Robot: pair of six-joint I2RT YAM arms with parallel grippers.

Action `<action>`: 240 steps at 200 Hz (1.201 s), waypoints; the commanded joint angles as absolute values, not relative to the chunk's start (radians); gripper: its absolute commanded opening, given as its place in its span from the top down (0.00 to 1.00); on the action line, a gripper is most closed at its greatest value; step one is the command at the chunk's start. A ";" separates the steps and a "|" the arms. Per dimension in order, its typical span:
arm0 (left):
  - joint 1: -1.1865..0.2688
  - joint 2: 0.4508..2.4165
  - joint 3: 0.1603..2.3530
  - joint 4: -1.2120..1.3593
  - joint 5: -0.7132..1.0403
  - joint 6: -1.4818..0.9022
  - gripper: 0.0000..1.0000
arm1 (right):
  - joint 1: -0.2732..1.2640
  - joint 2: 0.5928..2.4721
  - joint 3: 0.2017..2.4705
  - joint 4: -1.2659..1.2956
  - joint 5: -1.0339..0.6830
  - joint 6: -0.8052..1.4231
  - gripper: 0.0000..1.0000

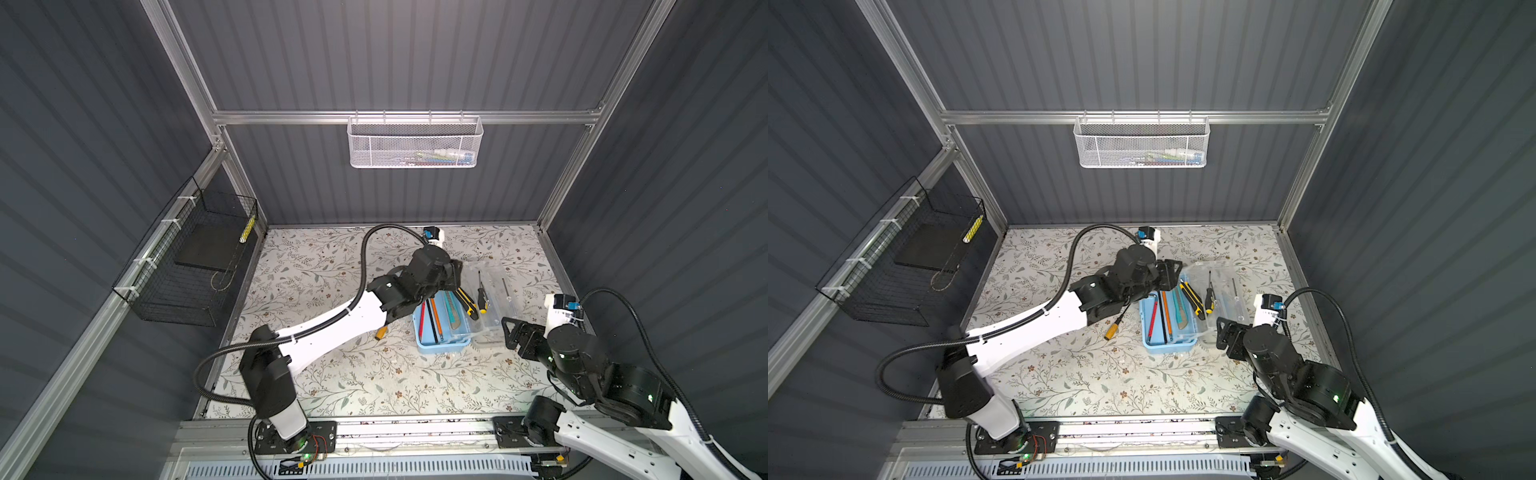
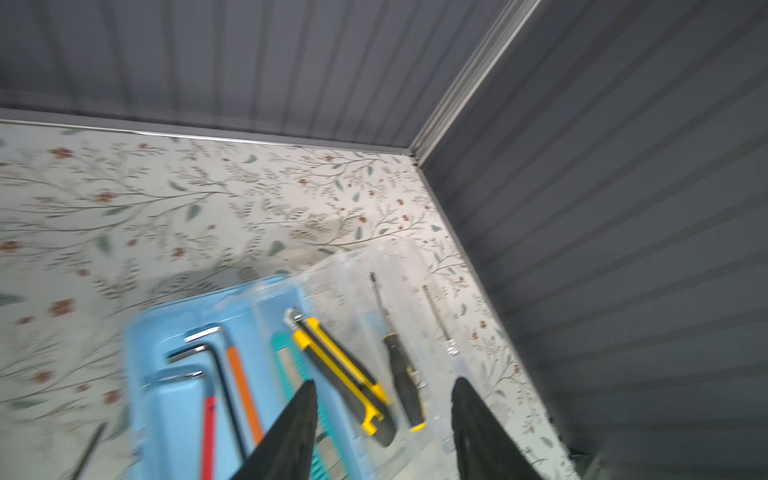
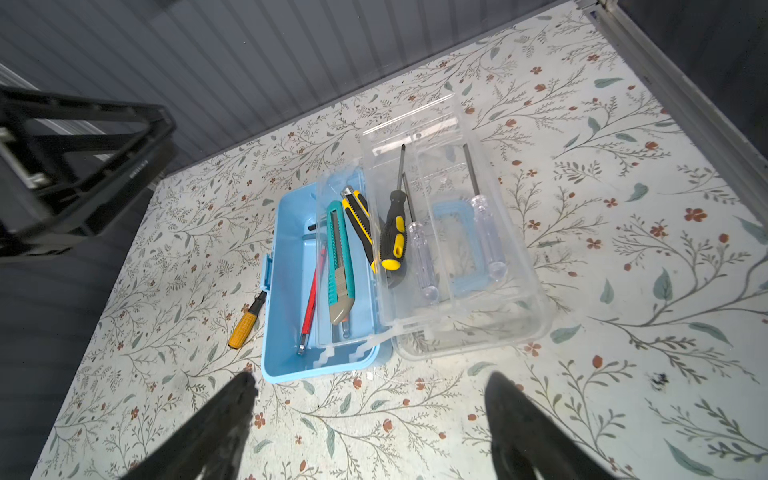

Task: Pack the tool kit

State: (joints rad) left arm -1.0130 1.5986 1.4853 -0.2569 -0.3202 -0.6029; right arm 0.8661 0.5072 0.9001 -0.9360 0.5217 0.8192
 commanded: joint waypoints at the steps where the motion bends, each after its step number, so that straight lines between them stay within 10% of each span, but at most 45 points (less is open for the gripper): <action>1: -1.020 1.455 1.365 -0.477 -0.473 -0.489 0.46 | 0.864 0.510 0.866 -0.898 0.478 0.793 0.14; 73: -0.880 1.287 1.063 -0.586 -0.349 -0.402 0.50 | 0.862 0.554 0.774 -0.811 0.426 0.802 0.14; 240: -0.773 1.654 0.987 -0.410 -0.192 -0.369 0.52 | 0.848 0.535 0.727 -0.790 0.410 0.813 0.14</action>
